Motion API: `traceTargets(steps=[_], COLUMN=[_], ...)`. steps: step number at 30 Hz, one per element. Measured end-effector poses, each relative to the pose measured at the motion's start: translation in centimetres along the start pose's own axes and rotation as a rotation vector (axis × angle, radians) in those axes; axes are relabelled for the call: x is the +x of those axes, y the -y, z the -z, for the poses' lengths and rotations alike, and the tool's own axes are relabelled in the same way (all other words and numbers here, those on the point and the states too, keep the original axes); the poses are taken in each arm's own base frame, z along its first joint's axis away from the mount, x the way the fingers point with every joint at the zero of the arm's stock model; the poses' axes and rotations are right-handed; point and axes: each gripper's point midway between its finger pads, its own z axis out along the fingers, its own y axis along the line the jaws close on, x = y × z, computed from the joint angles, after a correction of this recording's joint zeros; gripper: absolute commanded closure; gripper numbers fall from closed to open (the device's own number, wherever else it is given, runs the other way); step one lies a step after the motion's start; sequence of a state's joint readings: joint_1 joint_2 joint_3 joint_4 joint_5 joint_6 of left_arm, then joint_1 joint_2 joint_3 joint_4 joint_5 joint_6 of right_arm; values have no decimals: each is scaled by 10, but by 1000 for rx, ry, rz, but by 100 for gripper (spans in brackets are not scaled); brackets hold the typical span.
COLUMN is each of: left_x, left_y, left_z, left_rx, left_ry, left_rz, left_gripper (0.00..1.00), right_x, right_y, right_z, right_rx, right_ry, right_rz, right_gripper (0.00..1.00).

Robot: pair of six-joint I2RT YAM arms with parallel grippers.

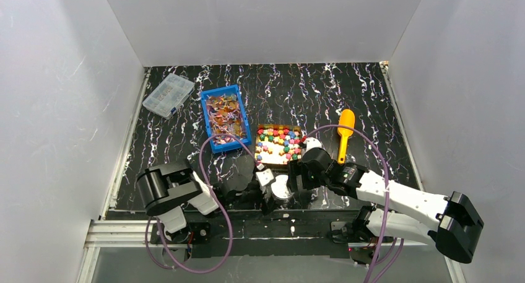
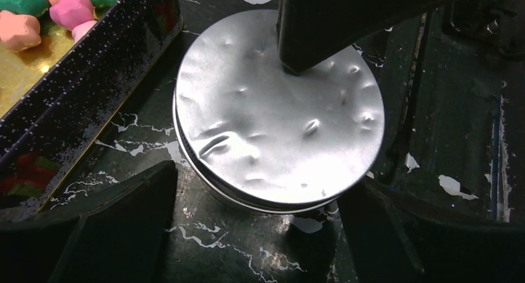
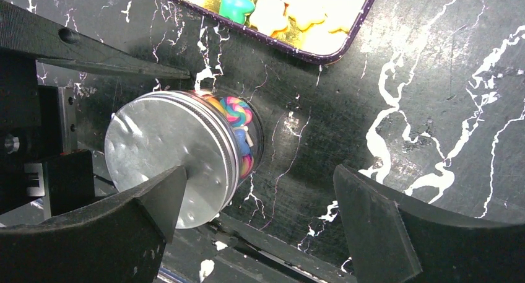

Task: Pack the candies
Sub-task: Screw the bottle lid onto the packing bottle.

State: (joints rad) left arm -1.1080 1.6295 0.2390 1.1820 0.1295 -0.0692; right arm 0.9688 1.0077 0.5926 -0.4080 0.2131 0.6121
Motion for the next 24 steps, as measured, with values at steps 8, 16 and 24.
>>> traceTargets(steps=[8, 16, 24], left_x=[-6, -8, -9], left_y=[0, 1, 4], left_z=[-13, -17, -20], left_rx=[2, 14, 30], left_ry=[76, 89, 94], left_rz=[35, 41, 40], left_gripper=[1, 12, 39], right_x=[1, -1, 0], right_y=[-1, -2, -5], right_z=[1, 4, 5], right_rx=[-5, -14, -33], right_ry=[-3, 6, 0], right_rz=[-7, -14, -2], right_gripper=[0, 0, 5])
